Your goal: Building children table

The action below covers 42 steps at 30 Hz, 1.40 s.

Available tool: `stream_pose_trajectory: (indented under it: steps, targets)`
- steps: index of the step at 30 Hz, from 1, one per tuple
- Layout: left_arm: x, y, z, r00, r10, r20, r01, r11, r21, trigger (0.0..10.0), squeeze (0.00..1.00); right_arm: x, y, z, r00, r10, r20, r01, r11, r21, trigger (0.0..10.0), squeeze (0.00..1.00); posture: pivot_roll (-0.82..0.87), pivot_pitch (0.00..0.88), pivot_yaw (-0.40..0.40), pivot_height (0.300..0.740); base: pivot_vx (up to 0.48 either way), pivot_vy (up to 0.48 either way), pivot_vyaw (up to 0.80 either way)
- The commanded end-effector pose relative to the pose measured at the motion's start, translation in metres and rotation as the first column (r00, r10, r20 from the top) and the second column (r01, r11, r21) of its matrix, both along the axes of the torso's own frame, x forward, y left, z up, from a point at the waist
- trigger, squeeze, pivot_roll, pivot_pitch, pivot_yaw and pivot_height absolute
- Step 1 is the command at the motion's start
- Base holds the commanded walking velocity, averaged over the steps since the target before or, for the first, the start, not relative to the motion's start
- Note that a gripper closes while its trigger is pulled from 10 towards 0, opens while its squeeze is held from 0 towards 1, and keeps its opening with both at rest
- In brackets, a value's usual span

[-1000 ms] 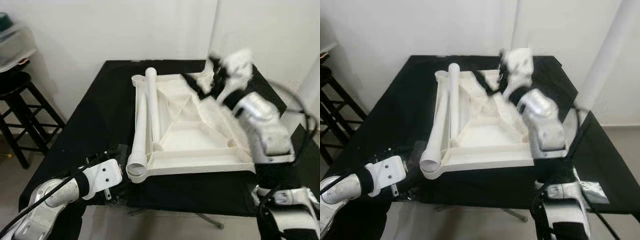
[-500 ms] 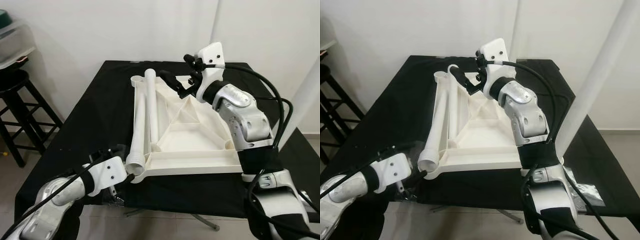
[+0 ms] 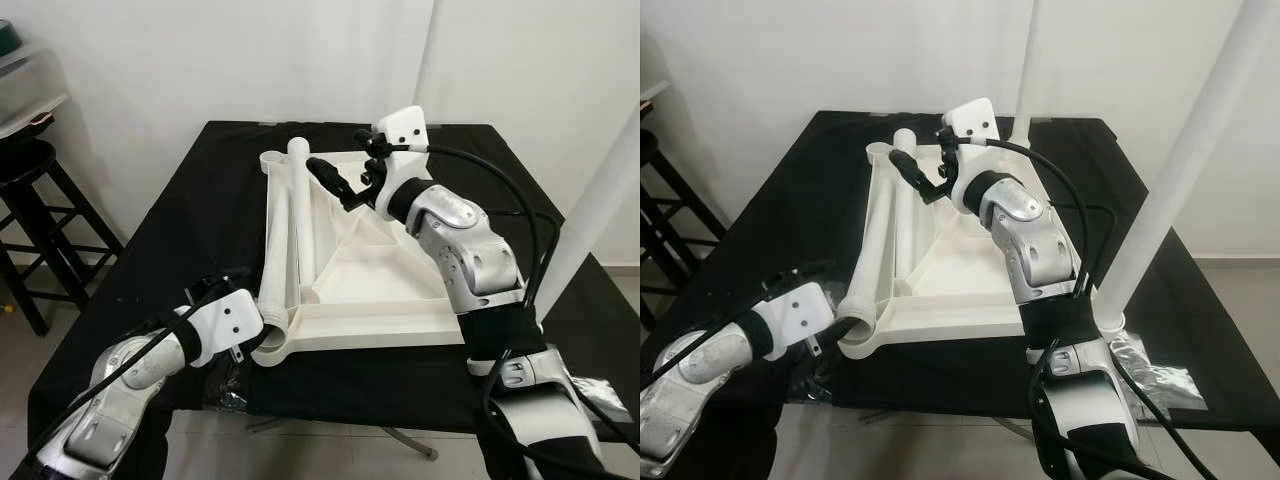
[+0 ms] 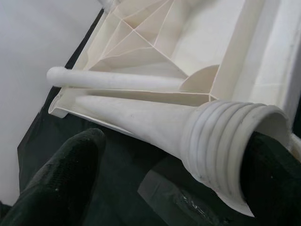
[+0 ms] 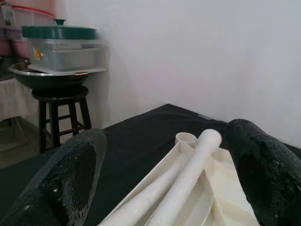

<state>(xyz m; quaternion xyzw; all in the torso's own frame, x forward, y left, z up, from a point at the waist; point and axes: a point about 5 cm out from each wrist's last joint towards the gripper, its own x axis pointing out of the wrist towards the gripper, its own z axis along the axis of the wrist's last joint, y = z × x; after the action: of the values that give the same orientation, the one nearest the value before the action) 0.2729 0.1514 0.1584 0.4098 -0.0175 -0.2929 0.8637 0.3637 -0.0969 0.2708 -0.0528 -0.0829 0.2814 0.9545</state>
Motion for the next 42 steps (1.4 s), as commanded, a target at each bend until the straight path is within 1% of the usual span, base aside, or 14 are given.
stream_pose_trajectory:
  steps: [1, 3, 5, 10, 14, 15, 16, 24, 26, 33, 36, 39, 40, 42]
  targets:
    - [0.002, -0.003, -0.008, 1.000, 0.012, -0.016, -0.011, 1.000, 0.023, 10.0, 0.00, -0.002, 0.004, -0.007, 1.000, 0.003, -0.025, -0.004, 1.000, -0.004, 10.0, 0.00, 0.00, 0.003, -0.011, 0.740, 0.000, 0.000, 0.00]
    - [0.002, -0.003, -0.008, 1.000, 0.012, -0.016, -0.011, 1.000, 0.023, 10.0, 0.00, -0.002, 0.004, -0.007, 1.000, 0.003, -0.025, -0.004, 1.000, -0.004, 10.0, 0.00, 0.00, 0.003, -0.011, 0.740, 0.000, 0.000, 0.00]
    - [0.008, -0.007, -0.011, 0.999, 0.041, -0.014, -0.040, 0.999, 0.036, 10.0, 0.00, -0.003, 0.007, -0.011, 0.999, 0.001, -0.038, -0.001, 1.000, -0.003, 10.0, 0.00, -0.01, 0.007, -0.012, 0.740, 0.000, 0.000, 0.00]
    - [0.024, -0.017, -0.013, 0.993, 0.118, 0.014, -0.119, 0.993, 0.009, 10.0, 0.00, -0.008, 0.014, -0.025, 0.997, -0.019, -0.077, 0.020, 1.000, 0.014, 10.0, 0.00, -0.02, 0.011, -0.014, 0.740, 0.000, 0.000, 0.00]
    - [0.027, -0.019, -0.012, 0.990, 0.141, 0.026, -0.141, 0.990, -0.002, 10.0, 0.00, -0.009, 0.015, -0.027, 0.996, -0.025, -0.083, 0.027, 0.999, 0.021, 10.0, 0.00, -0.02, 0.011, -0.014, 0.740, 0.000, 0.000, 0.00]
    - [0.031, -0.019, -0.010, 0.987, 0.160, 0.031, -0.159, 0.987, -0.017, 5.6, 0.00, -0.010, 0.017, -0.031, 0.995, -0.032, -0.095, 0.035, 0.999, 0.031, 10.0, 0.00, -0.04, 0.015, -0.014, 0.740, 0.000, 0.000, 0.00]
    - [0.033, -0.020, -0.010, 0.984, 0.175, 0.026, -0.174, 0.984, -0.030, 0.0, 0.00, -0.011, 0.018, -0.034, 0.994, -0.039, -0.107, 0.043, 0.998, 0.041, 10.0, 0.00, -0.04, 0.019, -0.016, 0.740, 0.000, 0.000, 0.00]
    - [0.039, -0.021, -0.011, 0.979, 0.204, 0.026, -0.202, 0.978, -0.046, 0.0, 0.00, -0.016, 0.020, -0.046, 0.988, -0.056, -0.145, 0.066, 0.995, 0.072, 10.0, 0.00, -0.05, 0.025, -0.015, 0.740, 0.000, 0.000, 0.00]
    - [0.040, -0.017, -0.009, 0.971, 0.235, 0.042, -0.232, 0.971, -0.059, 0.0, 0.00, -0.020, 0.020, -0.057, 0.983, -0.060, -0.175, 0.078, 0.992, 0.096, 10.0, 0.00, -0.05, 0.029, -0.015, 0.740, 0.000, 0.000, 0.00]
    - [0.043, -0.011, -0.003, 0.956, 0.284, 0.066, -0.277, 0.956, -0.098, 0.0, 0.00, -0.024, 0.020, -0.065, 0.979, -0.060, -0.194, 0.084, 0.989, 0.122, 10.0, 0.00, -0.05, 0.029, -0.015, 0.740, 0.000, 0.000, 0.00]
    - [0.045, -0.008, 0.009, 0.948, 0.302, 0.102, -0.286, 0.947, -0.145, 0.0, 0.00, -0.025, 0.019, -0.064, 0.982, -0.049, -0.184, 0.075, 0.987, 0.140, 10.0, 0.00, -0.04, 0.030, -0.014, 0.740, 0.000, 0.000, 0.00]
    - [0.046, -0.008, 0.014, 0.946, 0.304, 0.113, -0.284, 0.945, -0.164, 0.0, 0.00, -0.025, 0.019, -0.064, 0.983, -0.048, -0.180, 0.074, 0.987, 0.143, 10.0, 0.00, -0.04, 0.031, -0.014, 0.740, 0.000, 0.000, 0.00]
    - [0.046, -0.007, 0.021, 0.942, 0.314, 0.122, -0.284, 0.935, -0.213, 0.0, 0.00, -0.024, 0.017, -0.063, 0.983, -0.048, -0.177, 0.075, 0.986, 0.150, 10.0, 0.00, -0.04, 0.031, -0.014, 0.740, 0.000, 0.000, 0.00]
    - [0.047, -0.006, 0.029, 0.937, 0.325, 0.131, -0.286, 0.925, -0.250, 0.0, 0.00, -0.024, 0.016, -0.062, 0.983, -0.049, -0.175, 0.077, 0.985, 0.155, 10.0, 0.00, -0.04, 0.032, -0.015, 0.740, 0.000, 0.000, 0.00]
